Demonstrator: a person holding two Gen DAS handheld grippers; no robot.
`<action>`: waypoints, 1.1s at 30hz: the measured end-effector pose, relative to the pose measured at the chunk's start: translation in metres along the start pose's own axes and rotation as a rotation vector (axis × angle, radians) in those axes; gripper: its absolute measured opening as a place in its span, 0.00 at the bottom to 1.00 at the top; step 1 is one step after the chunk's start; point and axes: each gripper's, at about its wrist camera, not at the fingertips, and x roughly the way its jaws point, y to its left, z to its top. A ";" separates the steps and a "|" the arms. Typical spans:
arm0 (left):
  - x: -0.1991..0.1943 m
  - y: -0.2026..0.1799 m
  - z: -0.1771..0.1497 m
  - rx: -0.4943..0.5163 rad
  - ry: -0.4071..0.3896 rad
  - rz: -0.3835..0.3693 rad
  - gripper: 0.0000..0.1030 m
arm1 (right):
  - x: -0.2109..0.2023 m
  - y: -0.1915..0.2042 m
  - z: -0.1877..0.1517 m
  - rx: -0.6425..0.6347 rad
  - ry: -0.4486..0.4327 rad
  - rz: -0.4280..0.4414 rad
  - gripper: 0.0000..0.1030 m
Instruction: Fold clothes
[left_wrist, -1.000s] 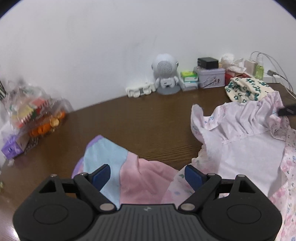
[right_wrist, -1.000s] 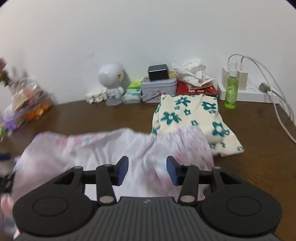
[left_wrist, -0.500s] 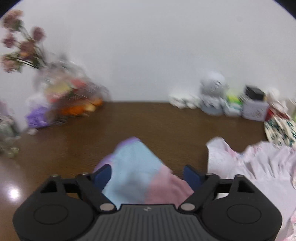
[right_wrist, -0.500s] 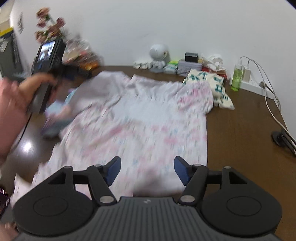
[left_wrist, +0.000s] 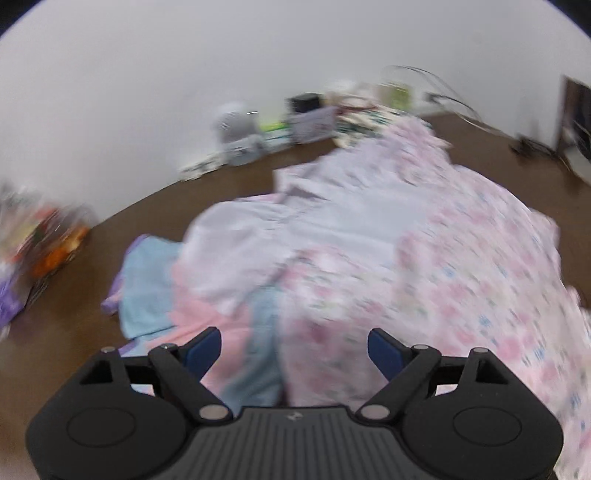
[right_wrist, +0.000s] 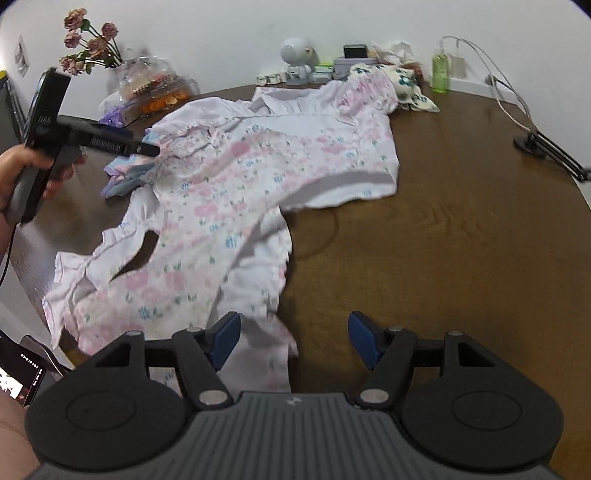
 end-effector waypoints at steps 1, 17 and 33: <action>0.001 -0.008 -0.002 0.020 -0.003 0.004 0.83 | -0.001 0.001 -0.003 0.002 -0.003 -0.001 0.64; 0.024 -0.013 -0.013 -0.065 0.085 0.068 0.13 | -0.021 0.005 -0.023 -0.026 0.050 0.022 0.03; 0.073 0.004 0.073 0.165 0.074 0.050 0.67 | 0.048 -0.049 0.141 -0.018 -0.033 -0.077 0.52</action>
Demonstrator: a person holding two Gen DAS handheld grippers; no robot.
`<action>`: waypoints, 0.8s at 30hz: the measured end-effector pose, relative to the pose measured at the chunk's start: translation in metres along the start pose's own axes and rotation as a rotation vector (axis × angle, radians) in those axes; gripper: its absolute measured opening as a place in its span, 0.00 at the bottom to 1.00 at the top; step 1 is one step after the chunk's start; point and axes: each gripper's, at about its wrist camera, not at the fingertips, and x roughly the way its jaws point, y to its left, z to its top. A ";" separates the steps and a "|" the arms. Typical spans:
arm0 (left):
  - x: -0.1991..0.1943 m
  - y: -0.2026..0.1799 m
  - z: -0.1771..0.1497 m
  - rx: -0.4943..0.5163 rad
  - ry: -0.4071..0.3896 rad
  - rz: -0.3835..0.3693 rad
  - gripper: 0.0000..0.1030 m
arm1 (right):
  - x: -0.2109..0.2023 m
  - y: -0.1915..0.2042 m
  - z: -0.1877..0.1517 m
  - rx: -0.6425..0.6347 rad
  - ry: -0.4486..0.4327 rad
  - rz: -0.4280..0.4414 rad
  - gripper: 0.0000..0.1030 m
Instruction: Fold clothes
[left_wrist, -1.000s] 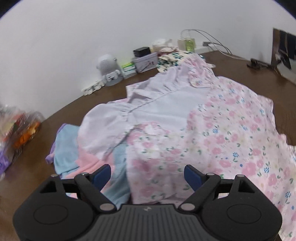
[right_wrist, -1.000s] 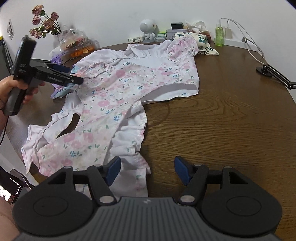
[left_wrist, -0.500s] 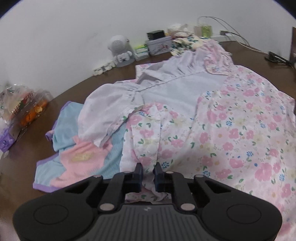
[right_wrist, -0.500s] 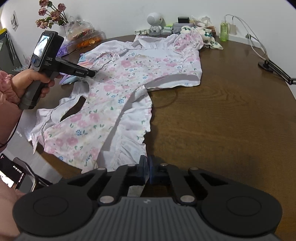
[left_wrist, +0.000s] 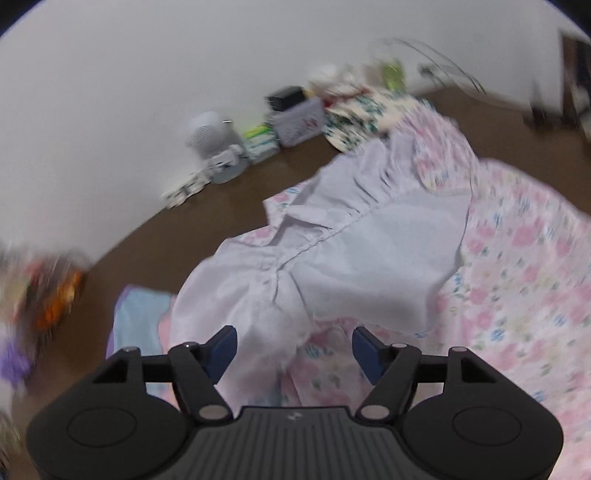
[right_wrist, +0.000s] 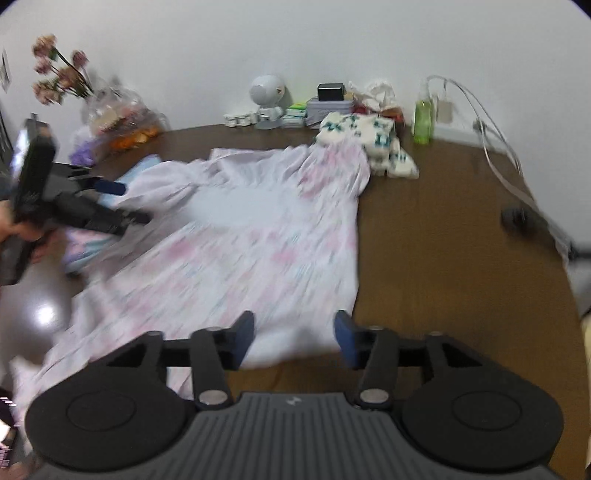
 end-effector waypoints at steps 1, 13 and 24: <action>0.006 0.000 0.002 0.020 0.006 -0.012 0.66 | 0.014 -0.002 0.013 -0.005 0.009 -0.014 0.52; 0.037 0.015 0.004 0.001 0.011 -0.110 0.03 | 0.125 -0.039 0.057 0.133 0.025 -0.037 0.49; 0.042 0.043 -0.003 -0.138 0.049 0.023 0.08 | 0.107 -0.052 0.043 0.194 0.021 -0.043 0.02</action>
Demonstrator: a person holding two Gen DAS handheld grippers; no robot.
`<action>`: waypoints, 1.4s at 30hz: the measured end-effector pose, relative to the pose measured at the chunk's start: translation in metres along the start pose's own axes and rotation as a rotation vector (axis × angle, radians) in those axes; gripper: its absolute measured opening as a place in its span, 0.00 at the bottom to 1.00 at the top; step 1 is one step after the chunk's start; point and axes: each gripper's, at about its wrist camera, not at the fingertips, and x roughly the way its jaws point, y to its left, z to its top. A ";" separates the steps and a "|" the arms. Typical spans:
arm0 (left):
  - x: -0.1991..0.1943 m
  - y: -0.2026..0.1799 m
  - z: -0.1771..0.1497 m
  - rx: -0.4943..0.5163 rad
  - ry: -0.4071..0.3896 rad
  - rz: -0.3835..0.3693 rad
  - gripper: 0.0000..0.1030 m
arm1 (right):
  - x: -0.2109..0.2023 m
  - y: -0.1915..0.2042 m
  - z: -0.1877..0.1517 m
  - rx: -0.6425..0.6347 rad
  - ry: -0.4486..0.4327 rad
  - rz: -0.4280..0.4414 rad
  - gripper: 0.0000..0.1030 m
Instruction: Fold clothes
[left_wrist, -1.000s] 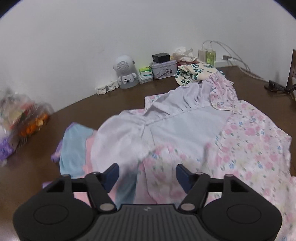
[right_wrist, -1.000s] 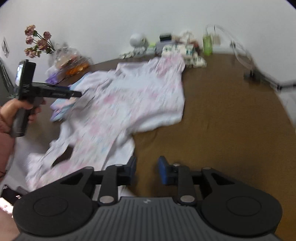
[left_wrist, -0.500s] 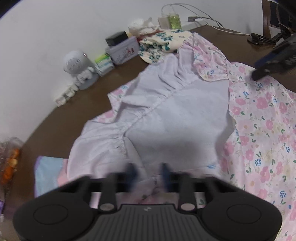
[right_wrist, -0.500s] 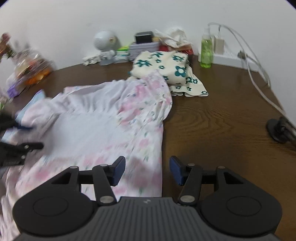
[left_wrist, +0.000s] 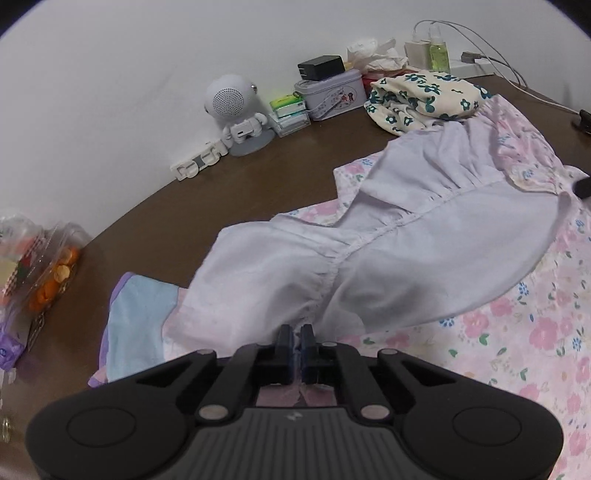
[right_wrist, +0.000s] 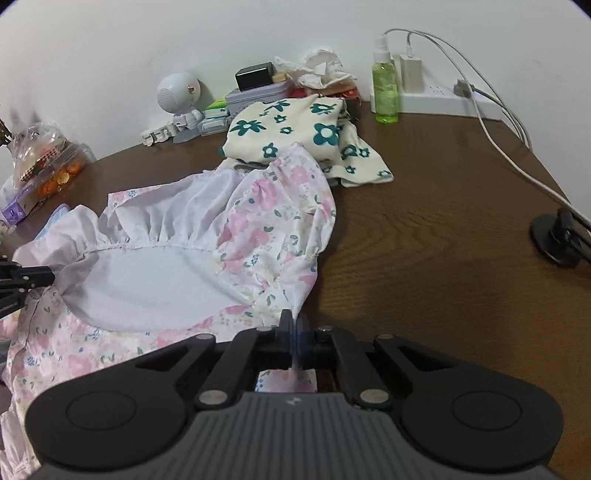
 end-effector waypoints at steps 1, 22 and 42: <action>-0.003 0.001 0.000 -0.011 -0.014 0.002 0.11 | -0.002 0.000 -0.001 -0.002 0.001 -0.002 0.03; -0.067 -0.038 -0.091 -0.006 -0.073 -0.068 0.29 | -0.058 0.051 -0.066 -0.254 0.001 -0.078 0.42; -0.109 -0.046 -0.064 -0.010 -0.103 -0.163 0.30 | -0.100 0.047 -0.061 -0.224 0.018 -0.084 0.41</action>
